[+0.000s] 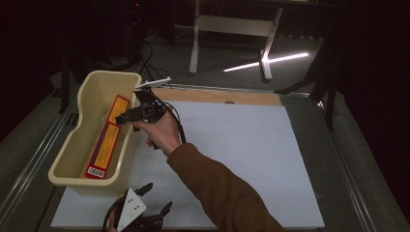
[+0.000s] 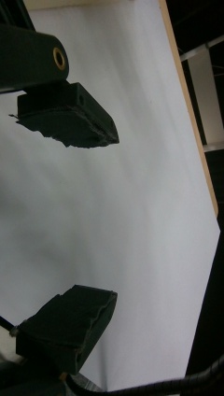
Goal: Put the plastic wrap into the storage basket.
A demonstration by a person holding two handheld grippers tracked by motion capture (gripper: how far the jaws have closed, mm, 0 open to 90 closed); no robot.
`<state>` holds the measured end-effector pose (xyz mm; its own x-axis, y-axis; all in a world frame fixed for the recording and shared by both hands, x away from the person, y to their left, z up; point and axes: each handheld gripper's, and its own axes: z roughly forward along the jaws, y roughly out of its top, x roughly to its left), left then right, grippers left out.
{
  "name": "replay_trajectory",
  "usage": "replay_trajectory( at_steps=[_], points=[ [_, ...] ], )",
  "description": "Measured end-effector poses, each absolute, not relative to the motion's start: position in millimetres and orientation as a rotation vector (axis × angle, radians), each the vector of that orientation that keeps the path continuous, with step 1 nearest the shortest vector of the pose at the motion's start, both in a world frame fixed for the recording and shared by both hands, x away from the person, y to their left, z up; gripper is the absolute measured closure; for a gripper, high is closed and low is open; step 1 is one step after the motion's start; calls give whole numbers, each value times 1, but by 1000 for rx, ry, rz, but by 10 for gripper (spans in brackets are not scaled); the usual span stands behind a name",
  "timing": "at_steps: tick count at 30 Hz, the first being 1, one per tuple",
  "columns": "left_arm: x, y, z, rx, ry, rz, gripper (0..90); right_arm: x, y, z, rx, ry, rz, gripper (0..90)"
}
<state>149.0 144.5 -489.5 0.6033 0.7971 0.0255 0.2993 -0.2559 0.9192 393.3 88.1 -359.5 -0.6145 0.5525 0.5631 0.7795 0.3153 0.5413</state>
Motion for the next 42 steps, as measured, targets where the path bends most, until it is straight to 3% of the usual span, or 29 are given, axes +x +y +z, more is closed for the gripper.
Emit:
replay_trajectory(
  at_steps=[11,20,33,42],
  points=[
    [153,149,-489,1812,948,634,191,385,25,-376,-1174,-2519,-1238,367],
    [156,153,-490,1806,993,646,178,370,-35,-412,-1123,-2651,-1333,201],
    [160,155,-490,1813,1029,645,163,334,-105,-458,-1119,-2932,-1395,136],
    [167,157,-492,1825,1063,648,162,308,-187,-475,-1188,-2882,-1558,108]
  ],
)
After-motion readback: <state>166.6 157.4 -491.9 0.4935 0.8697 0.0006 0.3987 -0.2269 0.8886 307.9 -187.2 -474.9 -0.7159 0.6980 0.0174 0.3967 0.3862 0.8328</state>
